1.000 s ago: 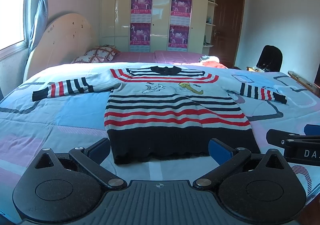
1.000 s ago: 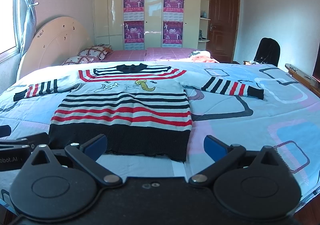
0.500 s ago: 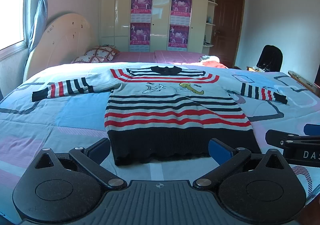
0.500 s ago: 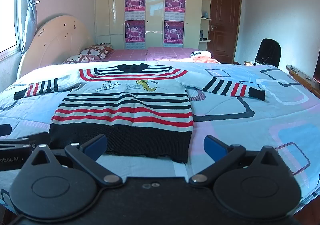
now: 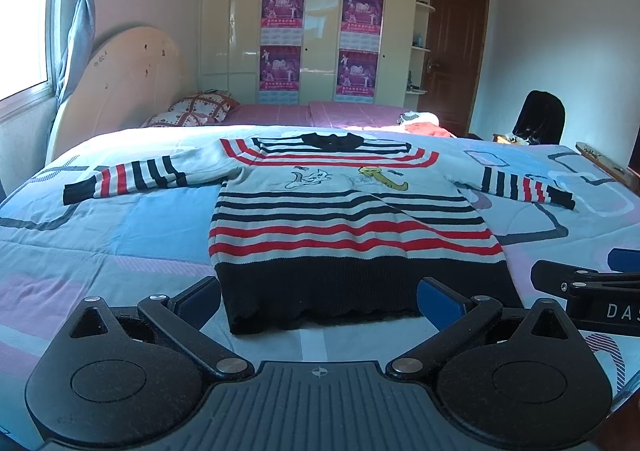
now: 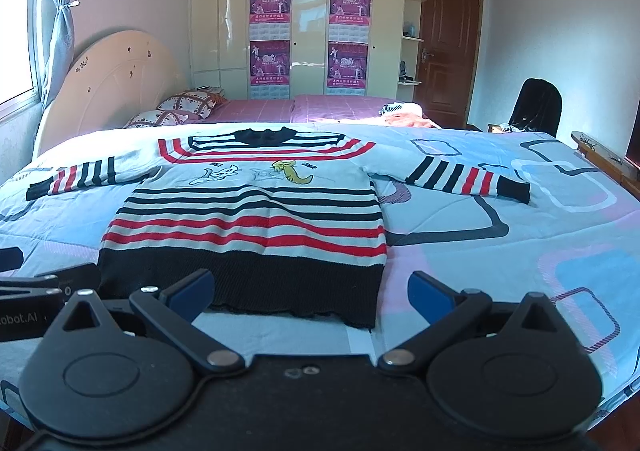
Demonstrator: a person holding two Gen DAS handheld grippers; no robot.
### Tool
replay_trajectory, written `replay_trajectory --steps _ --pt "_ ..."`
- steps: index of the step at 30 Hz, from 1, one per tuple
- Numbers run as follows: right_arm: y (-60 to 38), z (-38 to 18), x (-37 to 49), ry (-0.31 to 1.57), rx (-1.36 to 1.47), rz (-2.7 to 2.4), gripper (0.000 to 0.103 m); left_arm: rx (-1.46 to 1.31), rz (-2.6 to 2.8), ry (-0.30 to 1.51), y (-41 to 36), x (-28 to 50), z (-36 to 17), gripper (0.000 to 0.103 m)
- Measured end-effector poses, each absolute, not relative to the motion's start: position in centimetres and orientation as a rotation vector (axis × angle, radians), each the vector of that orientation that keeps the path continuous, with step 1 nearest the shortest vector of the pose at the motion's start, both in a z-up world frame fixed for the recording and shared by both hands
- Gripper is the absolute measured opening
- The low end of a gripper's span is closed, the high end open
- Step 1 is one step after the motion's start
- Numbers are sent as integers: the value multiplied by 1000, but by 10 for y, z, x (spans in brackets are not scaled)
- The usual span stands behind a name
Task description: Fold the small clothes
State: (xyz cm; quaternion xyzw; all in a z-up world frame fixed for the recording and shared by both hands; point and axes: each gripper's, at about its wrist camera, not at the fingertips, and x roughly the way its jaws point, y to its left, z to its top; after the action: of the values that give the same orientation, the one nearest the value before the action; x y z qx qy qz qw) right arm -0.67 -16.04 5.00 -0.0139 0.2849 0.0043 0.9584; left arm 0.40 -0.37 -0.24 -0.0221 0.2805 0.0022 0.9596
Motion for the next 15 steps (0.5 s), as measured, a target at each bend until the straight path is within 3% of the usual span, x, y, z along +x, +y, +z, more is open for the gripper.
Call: replay_trajectory --steps 15 --pt "-158 50 -7 576 -32 10 103 -44 3 575 1 4 -3 103"
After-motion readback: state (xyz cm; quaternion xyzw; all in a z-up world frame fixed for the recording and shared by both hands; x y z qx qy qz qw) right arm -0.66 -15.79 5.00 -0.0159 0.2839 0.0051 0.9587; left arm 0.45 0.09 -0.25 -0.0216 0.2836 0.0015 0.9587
